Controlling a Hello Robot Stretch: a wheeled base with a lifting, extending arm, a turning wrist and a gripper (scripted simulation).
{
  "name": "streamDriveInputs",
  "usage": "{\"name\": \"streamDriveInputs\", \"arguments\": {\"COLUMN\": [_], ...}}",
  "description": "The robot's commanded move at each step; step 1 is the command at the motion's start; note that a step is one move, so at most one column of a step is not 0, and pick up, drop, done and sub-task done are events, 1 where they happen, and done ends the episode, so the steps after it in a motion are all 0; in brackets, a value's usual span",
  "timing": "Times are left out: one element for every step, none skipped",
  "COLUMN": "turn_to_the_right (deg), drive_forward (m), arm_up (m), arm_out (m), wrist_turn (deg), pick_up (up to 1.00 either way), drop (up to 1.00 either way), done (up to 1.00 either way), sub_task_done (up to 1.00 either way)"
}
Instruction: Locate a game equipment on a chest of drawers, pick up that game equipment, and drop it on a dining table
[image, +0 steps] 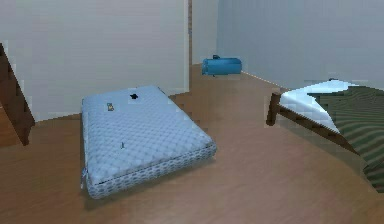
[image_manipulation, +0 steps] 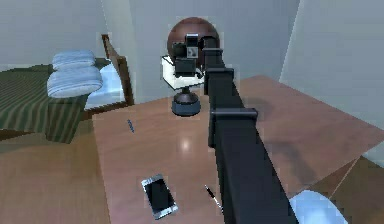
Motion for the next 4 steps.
{"name": "streamDriveInputs", "arguments": {"turn_to_the_right": [0.0, 0.0, 0.0, 0.0], "drive_forward": [0.00, 0.00, 0.00, 0.00], "arm_up": [0.00, 0.00, -0.02, -0.32], "arm_out": [0.00, 0.00, 0.00, 0.00], "wrist_turn": [45.0, 3.0, 0.0, 0.0], "pick_up": [0.00, 0.00, 0.00, 0.00], "drop": [0.00, 0.00, 0.00, 0.00], "done": [0.00, 0.00, 0.00, 0.00], "sub_task_done": [0.00, 0.00, 0.00, 0.00]}}
